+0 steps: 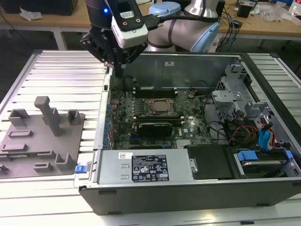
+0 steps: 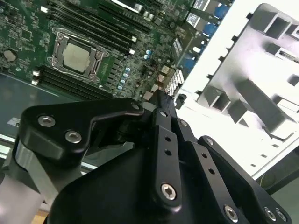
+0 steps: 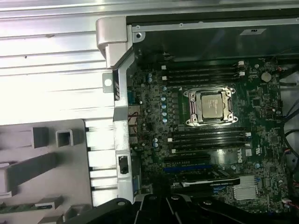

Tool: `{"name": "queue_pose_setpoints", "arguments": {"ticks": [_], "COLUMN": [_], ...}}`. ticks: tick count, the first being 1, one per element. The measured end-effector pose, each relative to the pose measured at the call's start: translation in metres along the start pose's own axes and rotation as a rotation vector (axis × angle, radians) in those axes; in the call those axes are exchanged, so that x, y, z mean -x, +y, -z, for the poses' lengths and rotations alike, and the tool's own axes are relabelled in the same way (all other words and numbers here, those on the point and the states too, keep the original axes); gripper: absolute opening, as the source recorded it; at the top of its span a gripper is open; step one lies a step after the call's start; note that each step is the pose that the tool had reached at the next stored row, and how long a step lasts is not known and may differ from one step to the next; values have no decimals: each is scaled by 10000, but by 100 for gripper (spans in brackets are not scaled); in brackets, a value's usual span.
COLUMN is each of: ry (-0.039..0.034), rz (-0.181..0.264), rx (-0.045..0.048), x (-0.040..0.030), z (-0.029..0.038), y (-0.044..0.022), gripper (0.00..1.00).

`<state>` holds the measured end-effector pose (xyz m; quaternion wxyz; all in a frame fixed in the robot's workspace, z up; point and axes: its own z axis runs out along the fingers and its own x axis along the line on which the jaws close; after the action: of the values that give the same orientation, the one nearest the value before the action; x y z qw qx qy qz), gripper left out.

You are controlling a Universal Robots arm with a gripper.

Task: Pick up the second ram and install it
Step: 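Reach for the second ram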

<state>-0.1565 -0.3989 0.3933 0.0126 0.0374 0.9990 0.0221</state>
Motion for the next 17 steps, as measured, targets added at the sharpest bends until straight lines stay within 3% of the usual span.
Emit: {"name": "queue_pose_setpoints", "arguments": {"ticks": [5, 8, 17], "ry": [0, 0, 1], "rz": [-1, -1, 1], "rx": [1, 0, 0], "x": [-221, -394, -705], "z": [4, 8, 15], "y": [-16, -29, -53], "gripper": [11, 11, 11]}}
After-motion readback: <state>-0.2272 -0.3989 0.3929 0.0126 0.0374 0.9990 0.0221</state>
